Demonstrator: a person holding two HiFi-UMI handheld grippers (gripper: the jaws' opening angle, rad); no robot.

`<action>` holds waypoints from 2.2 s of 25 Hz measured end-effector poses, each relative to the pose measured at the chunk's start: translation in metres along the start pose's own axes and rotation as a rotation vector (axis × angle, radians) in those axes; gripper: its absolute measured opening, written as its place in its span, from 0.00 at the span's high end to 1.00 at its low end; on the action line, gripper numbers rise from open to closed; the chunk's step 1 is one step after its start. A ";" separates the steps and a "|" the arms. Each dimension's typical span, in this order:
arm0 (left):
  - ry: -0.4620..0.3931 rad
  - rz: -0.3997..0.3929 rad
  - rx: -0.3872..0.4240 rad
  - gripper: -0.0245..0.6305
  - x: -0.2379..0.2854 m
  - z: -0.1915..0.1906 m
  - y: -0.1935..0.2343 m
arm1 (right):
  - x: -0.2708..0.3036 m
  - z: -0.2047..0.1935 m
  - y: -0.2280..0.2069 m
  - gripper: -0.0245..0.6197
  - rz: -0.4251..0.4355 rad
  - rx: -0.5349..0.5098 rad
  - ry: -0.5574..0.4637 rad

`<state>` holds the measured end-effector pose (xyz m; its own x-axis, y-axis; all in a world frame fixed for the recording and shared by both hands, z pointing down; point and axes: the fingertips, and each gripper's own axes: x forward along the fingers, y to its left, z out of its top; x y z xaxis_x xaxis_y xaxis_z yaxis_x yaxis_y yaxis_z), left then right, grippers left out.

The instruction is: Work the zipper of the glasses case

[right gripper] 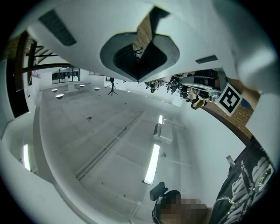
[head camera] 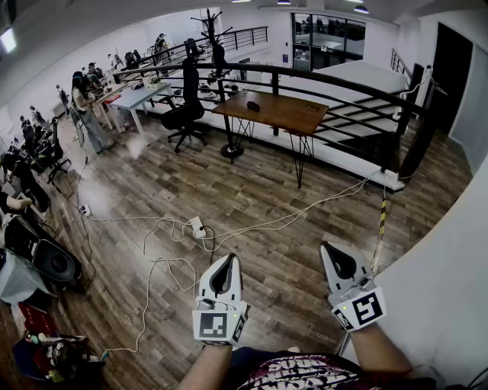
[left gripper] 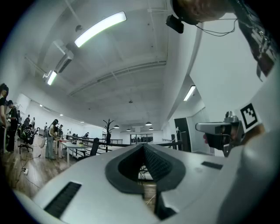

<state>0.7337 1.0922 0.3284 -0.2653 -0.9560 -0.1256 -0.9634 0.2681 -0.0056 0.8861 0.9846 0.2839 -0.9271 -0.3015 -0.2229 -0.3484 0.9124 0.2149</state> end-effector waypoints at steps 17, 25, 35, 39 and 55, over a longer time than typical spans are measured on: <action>0.100 -0.017 -0.041 0.95 0.078 -0.063 -0.004 | 0.037 -0.071 -0.047 0.97 0.038 0.117 0.060; 0.116 -0.116 -0.059 0.95 0.174 -0.078 0.057 | 0.126 -0.106 -0.073 0.97 -0.046 0.099 0.113; 0.120 -0.206 -0.116 0.95 0.256 -0.096 0.133 | 0.238 -0.156 -0.063 0.97 -0.060 0.089 0.207; 0.118 -0.221 -0.169 0.95 0.273 -0.104 0.161 | 0.271 -0.159 -0.054 0.97 -0.060 0.065 0.226; 0.091 -0.203 -0.176 0.95 0.288 -0.095 0.206 | 0.318 -0.145 -0.053 0.97 -0.081 0.036 0.202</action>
<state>0.4547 0.8606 0.3853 -0.0609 -0.9969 -0.0500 -0.9870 0.0527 0.1517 0.5891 0.8003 0.3397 -0.9062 -0.4207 -0.0422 -0.4215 0.8909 0.1691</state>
